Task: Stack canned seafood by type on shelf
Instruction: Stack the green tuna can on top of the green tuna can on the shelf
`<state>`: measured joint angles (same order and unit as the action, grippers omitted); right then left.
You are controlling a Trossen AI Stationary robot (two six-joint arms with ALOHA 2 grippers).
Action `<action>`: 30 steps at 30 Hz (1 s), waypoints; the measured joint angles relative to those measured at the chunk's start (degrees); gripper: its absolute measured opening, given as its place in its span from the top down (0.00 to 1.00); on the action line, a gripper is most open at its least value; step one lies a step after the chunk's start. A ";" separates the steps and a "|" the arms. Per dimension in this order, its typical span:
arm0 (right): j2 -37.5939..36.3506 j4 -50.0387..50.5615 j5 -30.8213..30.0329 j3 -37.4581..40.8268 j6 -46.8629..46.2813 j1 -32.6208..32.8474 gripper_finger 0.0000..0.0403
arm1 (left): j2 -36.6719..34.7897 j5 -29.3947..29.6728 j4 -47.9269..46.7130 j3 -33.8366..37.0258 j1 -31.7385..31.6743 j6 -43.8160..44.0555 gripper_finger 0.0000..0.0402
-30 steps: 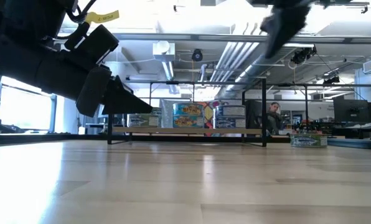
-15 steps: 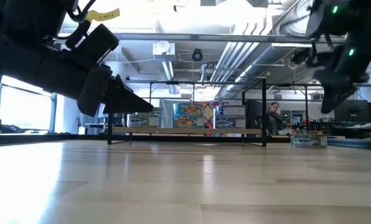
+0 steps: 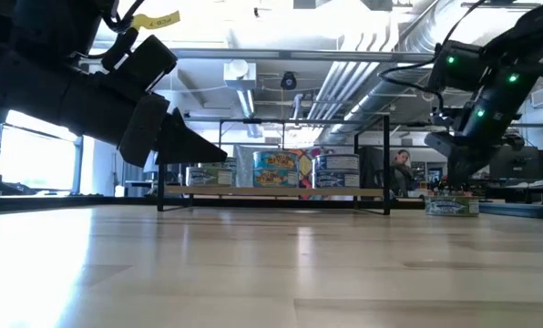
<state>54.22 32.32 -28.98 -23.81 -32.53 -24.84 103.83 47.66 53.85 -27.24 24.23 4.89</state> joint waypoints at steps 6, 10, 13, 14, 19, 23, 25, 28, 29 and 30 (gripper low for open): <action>3.97 0.03 0.69 0.00 0.00 -2.50 0.91 | 0.00 0.00 0.01 -0.07 0.00 0.00 1.00; 7.60 -0.35 3.84 -0.16 0.02 -2.51 0.94 | 0.00 -0.61 0.01 -0.07 0.00 -0.02 1.00; 9.36 -0.13 6.82 -0.42 -1.31 -1.74 0.96 | 0.00 -0.61 0.01 -0.07 0.03 0.00 1.00; 9.60 0.13 7.89 -0.44 -2.38 -0.92 0.97 | 0.00 -0.61 -0.09 -0.24 0.26 -0.02 1.00; 9.41 0.68 13.87 -0.63 -9.12 6.25 0.99 | 0.00 -1.09 -0.05 -4.14 2.74 -7.34 1.00; 9.37 0.64 16.01 -0.66 -16.58 15.25 1.00 | 0.00 -1.14 -0.01 -8.08 4.30 -14.17 1.00; 9.42 -0.49 16.96 -0.64 -20.32 20.63 1.00 | 0.00 -1.09 -0.03 -9.56 4.92 -16.71 1.00; 9.87 -5.85 19.14 -0.12 -23.94 29.21 1.00 | 0.00 -1.07 -0.03 -11.11 5.63 -18.11 1.00; 10.41 -8.35 19.42 0.04 -24.40 31.83 1.00 | 0.00 -1.09 -0.05 -11.47 5.66 -18.44 1.00; 11.18 -11.29 19.59 0.09 -24.78 34.21 1.00 | 0.00 -1.11 -0.05 -11.75 5.68 -18.51 1.00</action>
<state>65.40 21.02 -9.39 -23.72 -57.31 9.36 103.83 46.55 53.80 -39.00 29.91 -13.62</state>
